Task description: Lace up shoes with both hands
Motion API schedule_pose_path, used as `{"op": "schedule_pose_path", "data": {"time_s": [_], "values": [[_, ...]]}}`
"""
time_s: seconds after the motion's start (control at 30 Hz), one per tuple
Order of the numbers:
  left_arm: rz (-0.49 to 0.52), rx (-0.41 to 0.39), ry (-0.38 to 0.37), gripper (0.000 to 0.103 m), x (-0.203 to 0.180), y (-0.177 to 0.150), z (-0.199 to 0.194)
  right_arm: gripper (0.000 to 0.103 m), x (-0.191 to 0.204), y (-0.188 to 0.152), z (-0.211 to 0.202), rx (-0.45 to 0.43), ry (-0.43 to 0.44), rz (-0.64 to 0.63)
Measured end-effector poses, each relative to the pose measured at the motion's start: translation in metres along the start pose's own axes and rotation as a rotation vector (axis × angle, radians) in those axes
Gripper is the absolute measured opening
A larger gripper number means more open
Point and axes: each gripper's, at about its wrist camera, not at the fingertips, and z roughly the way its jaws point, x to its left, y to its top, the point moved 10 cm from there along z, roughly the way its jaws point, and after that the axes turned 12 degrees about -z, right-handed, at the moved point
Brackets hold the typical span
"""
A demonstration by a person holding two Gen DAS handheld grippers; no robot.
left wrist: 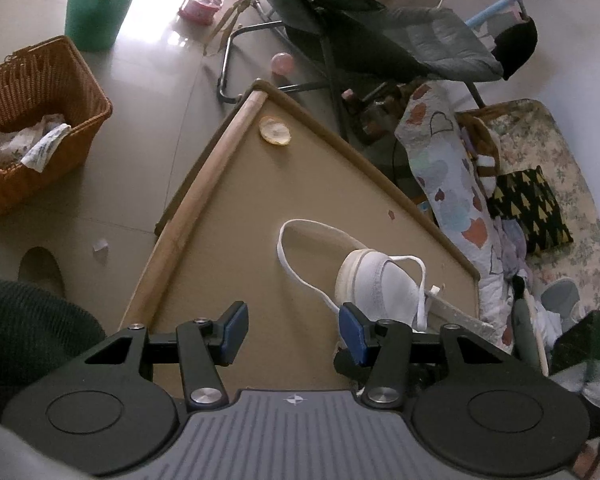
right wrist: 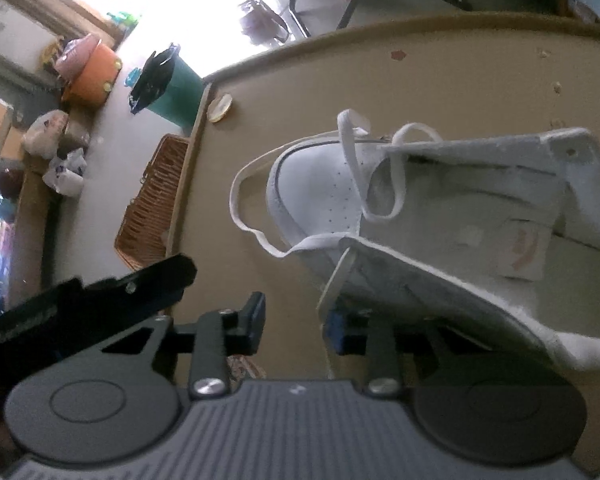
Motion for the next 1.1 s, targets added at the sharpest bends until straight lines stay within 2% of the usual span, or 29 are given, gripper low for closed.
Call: {"op": "schedule_pose_path", "data": {"time_s": [0.1, 0.23, 0.37, 0.63, 0.8, 1.0, 1.1], "values": [[0.008, 0.004, 0.001, 0.052, 0.002, 0.000, -0.001, 0.013, -0.006, -0.001, 0.004, 0.010, 0.020, 0.045], [0.017, 0.005, 0.008, 0.052, 0.002, -0.002, -0.002, 0.004, -0.013, -0.003, 0.007, 0.015, 0.049, 0.100], [0.024, 0.013, 0.012, 0.052, 0.000, -0.003, -0.001, 0.002, -0.012, -0.008, 0.008, 0.029, 0.057, 0.086], [0.059, 0.052, -0.009, 0.052, -0.009, -0.012, 0.006, 0.002, -0.007, -0.021, -0.010, 0.041, 0.046, -0.048], [0.108, 0.099, -0.039, 0.052, -0.024, -0.024, 0.015, 0.002, -0.003, -0.026, -0.022, 0.040, 0.054, -0.118], [0.173, 0.157, -0.040, 0.052, -0.038, -0.041, 0.028, 0.002, -0.001, -0.029, -0.031, 0.050, 0.073, -0.158], [0.158, 0.127, -0.029, 0.052, -0.039, -0.040, 0.030, 0.002, -0.001, -0.028, -0.034, 0.047, 0.076, -0.163]]}}
